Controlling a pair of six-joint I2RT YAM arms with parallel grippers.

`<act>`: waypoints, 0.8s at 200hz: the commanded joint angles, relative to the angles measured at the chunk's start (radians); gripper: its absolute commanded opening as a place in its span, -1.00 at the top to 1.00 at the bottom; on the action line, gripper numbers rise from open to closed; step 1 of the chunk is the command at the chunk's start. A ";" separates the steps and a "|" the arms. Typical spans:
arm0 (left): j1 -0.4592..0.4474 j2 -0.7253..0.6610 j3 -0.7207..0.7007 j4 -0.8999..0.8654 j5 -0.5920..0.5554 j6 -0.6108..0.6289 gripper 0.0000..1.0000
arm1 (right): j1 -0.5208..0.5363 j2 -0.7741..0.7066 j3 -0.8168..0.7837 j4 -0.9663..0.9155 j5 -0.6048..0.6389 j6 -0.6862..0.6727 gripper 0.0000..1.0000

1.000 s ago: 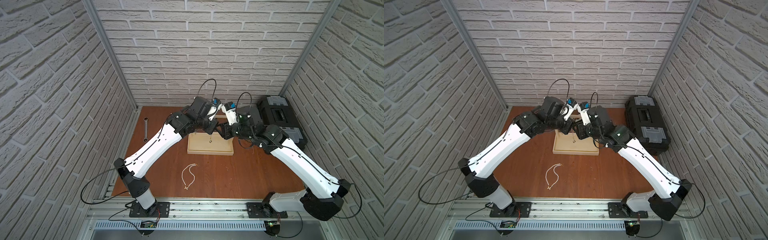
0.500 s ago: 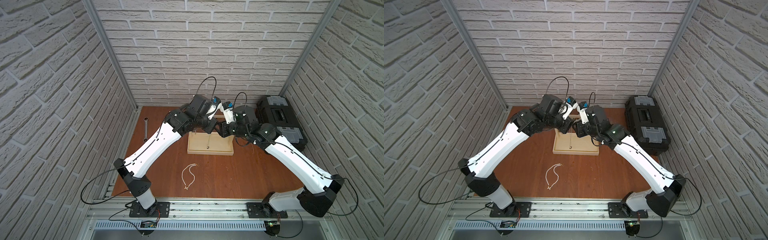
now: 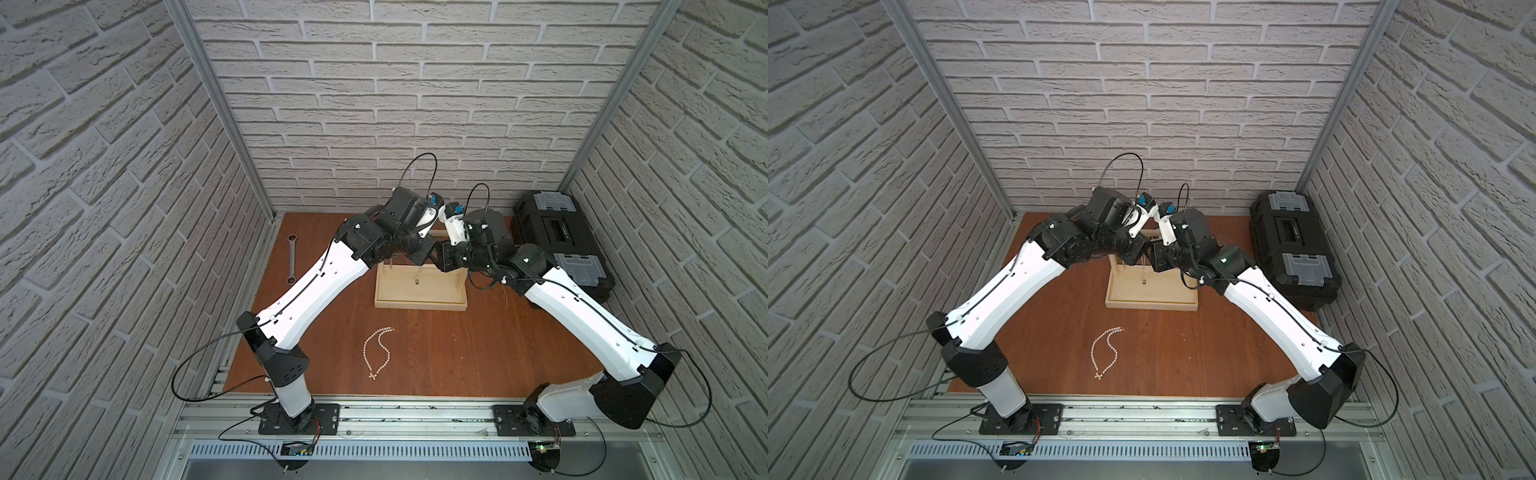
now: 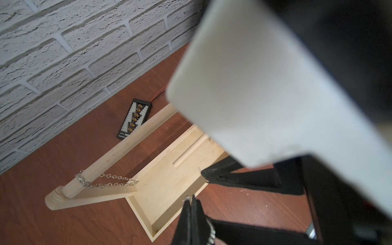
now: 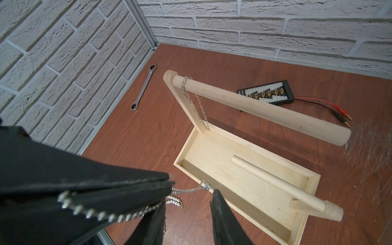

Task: Hang the necklace on the jewelry display stand
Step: Pick up the necklace from the center of the board.

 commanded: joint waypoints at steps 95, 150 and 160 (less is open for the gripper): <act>-0.006 0.072 0.091 -0.047 -0.005 0.022 1.00 | -0.010 0.027 0.003 0.111 -0.043 -0.009 0.26; -0.005 0.094 0.122 -0.069 0.028 0.019 1.00 | -0.013 0.038 0.023 0.145 -0.058 0.000 0.33; -0.004 0.100 0.132 -0.075 0.032 0.019 1.00 | -0.015 0.041 0.025 0.149 -0.052 -0.004 0.39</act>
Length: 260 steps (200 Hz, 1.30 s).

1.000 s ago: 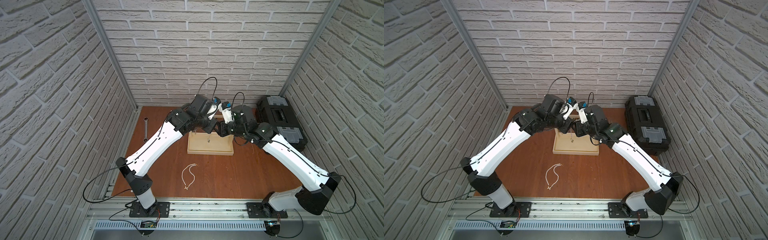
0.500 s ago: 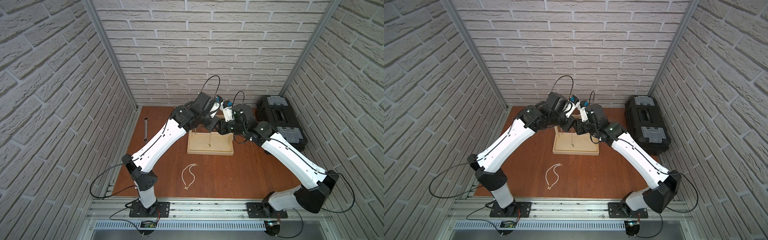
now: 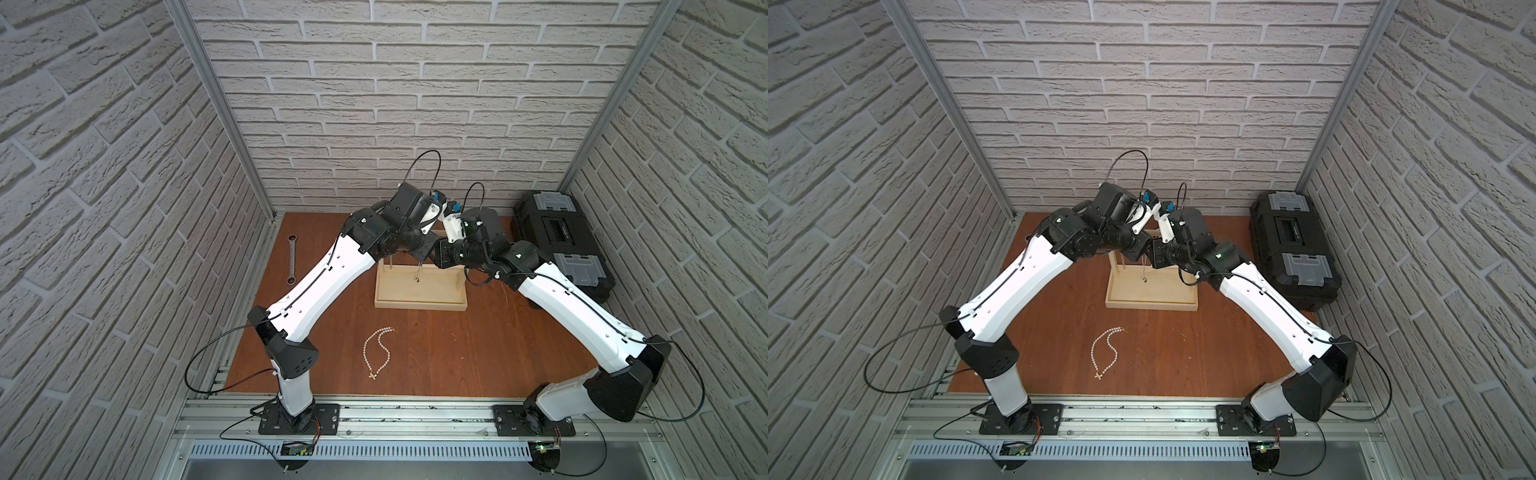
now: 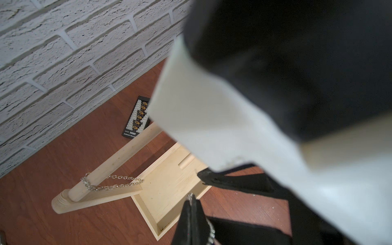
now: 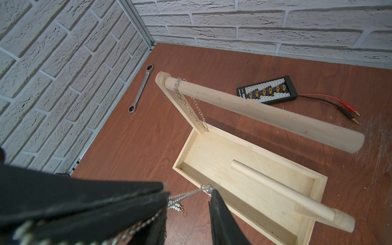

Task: Hang the necklace on the jewelry display stand
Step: Pick up the necklace from the center of the board.

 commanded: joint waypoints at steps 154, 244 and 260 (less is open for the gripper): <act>0.072 0.040 0.079 -0.006 0.142 -0.059 1.00 | -0.027 -0.049 -0.012 0.148 0.041 -0.056 0.85; 0.119 0.069 0.097 0.046 0.230 -0.089 1.00 | -0.064 -0.048 0.032 0.157 0.122 -0.101 0.85; 0.127 0.091 0.121 0.055 0.253 -0.095 1.00 | -0.074 -0.044 0.039 0.168 0.140 -0.104 0.84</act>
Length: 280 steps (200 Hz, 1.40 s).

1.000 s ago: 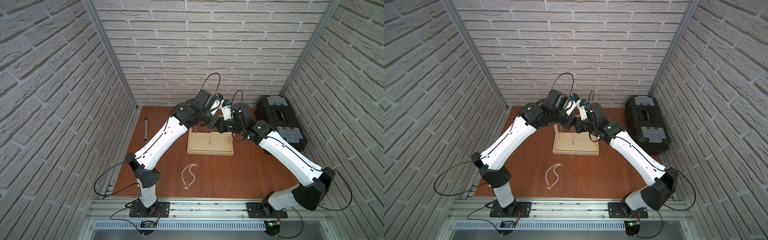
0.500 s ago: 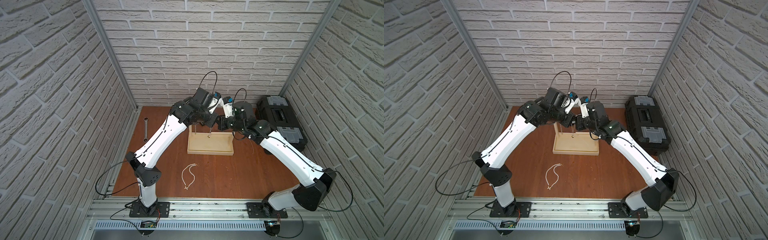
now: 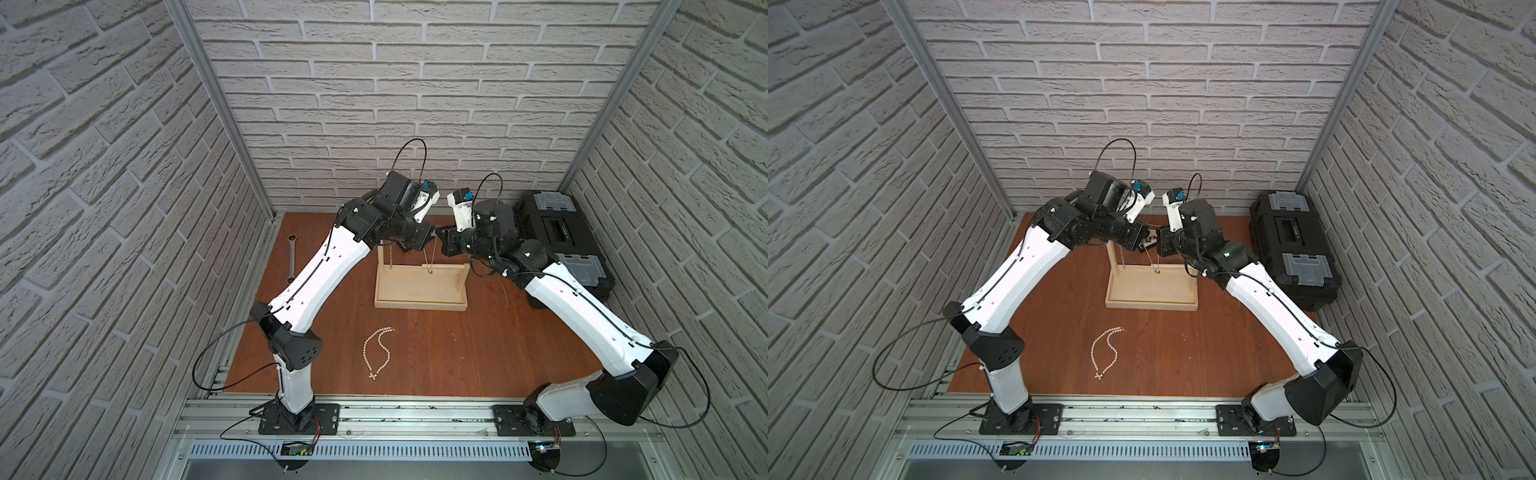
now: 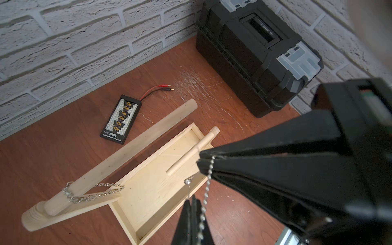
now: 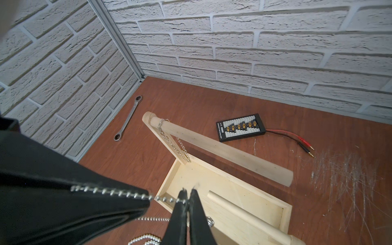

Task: Hang the necklace on the jewelry display stand
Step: Pick up the necklace from the center of the board, then hang the necklace on the stand.

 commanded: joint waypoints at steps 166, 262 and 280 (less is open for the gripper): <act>0.058 0.248 0.246 0.158 0.205 -0.084 1.00 | -0.144 0.077 0.078 0.085 0.112 -0.035 0.83; 0.058 0.350 0.280 0.263 0.258 -0.147 1.00 | -0.200 0.119 0.065 0.098 0.123 -0.054 0.84; 0.058 0.360 0.283 0.273 0.258 -0.156 1.00 | -0.209 0.136 0.068 0.104 0.104 -0.057 0.83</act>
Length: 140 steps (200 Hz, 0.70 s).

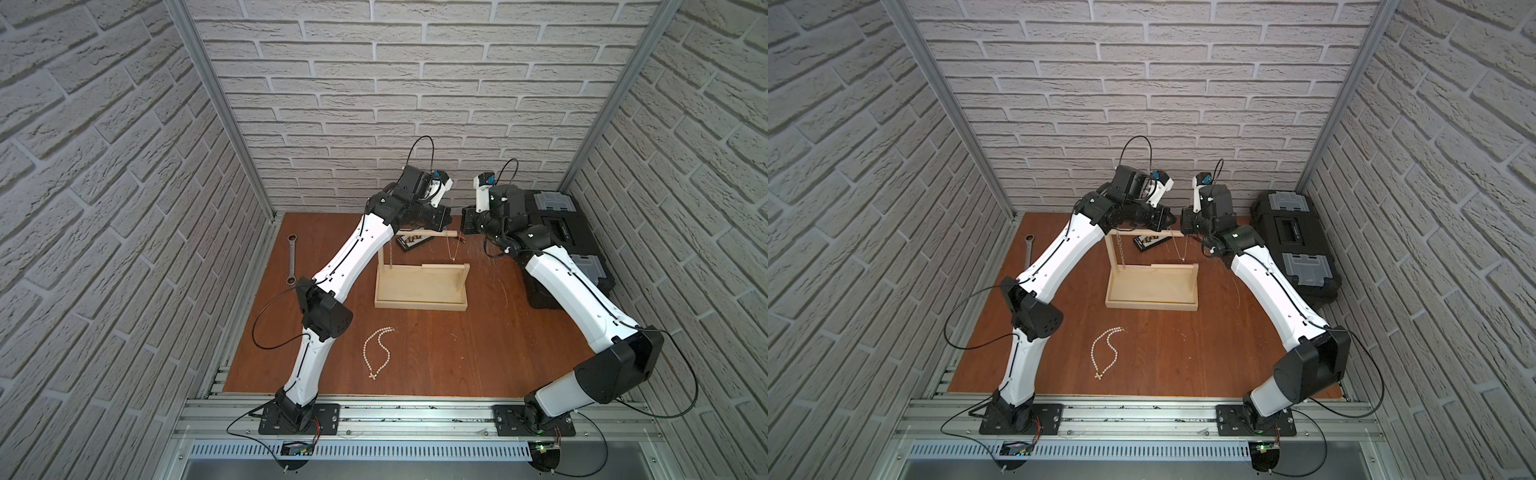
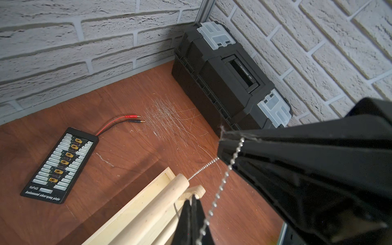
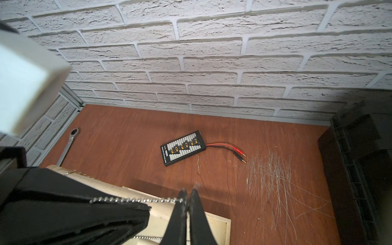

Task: Hang the necklace on the jewelry display stand
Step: Hang the necklace on the stand.

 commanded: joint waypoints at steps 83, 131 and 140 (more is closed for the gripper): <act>0.019 0.001 0.029 0.036 -0.022 -0.023 1.00 | -0.017 0.145 0.122 0.032 -0.075 -0.048 0.85; 0.029 -0.100 -0.119 0.054 -0.076 -0.012 1.00 | -0.003 0.181 0.142 0.036 -0.187 -0.015 0.87; 0.037 -0.131 -0.169 0.074 -0.083 -0.017 1.00 | 0.006 0.193 0.156 0.020 -0.199 -0.020 0.87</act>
